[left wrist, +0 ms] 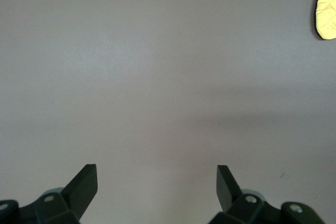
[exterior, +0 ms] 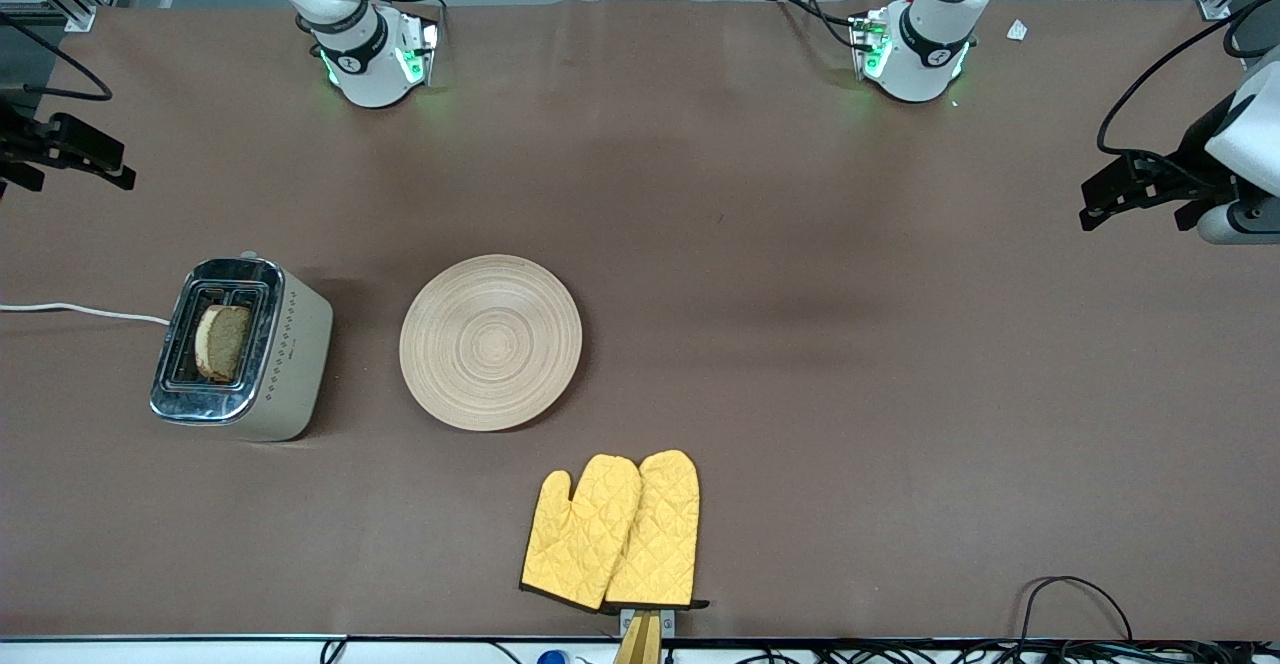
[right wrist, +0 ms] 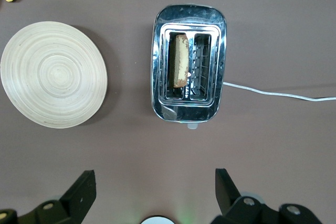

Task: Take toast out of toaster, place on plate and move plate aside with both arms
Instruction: 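Move the right gripper over the toaster slot holding the toast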

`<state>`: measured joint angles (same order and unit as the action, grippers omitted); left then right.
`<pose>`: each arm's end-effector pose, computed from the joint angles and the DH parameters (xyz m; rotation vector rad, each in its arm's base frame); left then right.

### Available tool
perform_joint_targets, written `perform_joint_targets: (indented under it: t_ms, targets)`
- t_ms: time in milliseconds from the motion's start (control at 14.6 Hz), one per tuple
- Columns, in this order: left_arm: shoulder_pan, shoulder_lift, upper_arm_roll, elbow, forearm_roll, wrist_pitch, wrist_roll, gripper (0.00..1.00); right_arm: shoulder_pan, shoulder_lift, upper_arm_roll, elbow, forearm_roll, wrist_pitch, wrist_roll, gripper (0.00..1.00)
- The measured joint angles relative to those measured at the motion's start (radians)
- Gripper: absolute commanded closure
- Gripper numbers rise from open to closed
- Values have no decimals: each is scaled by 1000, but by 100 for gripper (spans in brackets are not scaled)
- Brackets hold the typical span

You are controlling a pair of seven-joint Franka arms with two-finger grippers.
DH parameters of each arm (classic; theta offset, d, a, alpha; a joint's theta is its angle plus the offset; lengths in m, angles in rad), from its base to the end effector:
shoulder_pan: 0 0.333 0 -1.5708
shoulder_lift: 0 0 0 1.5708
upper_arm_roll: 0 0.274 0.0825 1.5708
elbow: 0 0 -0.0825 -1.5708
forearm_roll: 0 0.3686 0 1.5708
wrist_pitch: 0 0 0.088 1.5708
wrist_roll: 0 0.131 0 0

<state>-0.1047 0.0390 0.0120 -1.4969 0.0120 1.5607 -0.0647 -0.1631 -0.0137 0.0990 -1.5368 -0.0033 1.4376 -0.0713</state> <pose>0.5476 -0.0494 0.5701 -3.1305 0.0434 -0.0402 0.5184 -0.0334 0.5700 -3.1375 -0.0107 0.1345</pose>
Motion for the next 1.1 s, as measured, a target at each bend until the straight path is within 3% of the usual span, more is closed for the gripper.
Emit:
perform_joint_targets:
  t_ms: [480,1097]
  targets:
    - [-6,3,-3,0,9,0,6,0,0,185,-2,-41,1,155,0,0]
    - [-3,12,-4,0,-1,1,-18,0,-21,305,-8,-152,-23,375,-3,0]
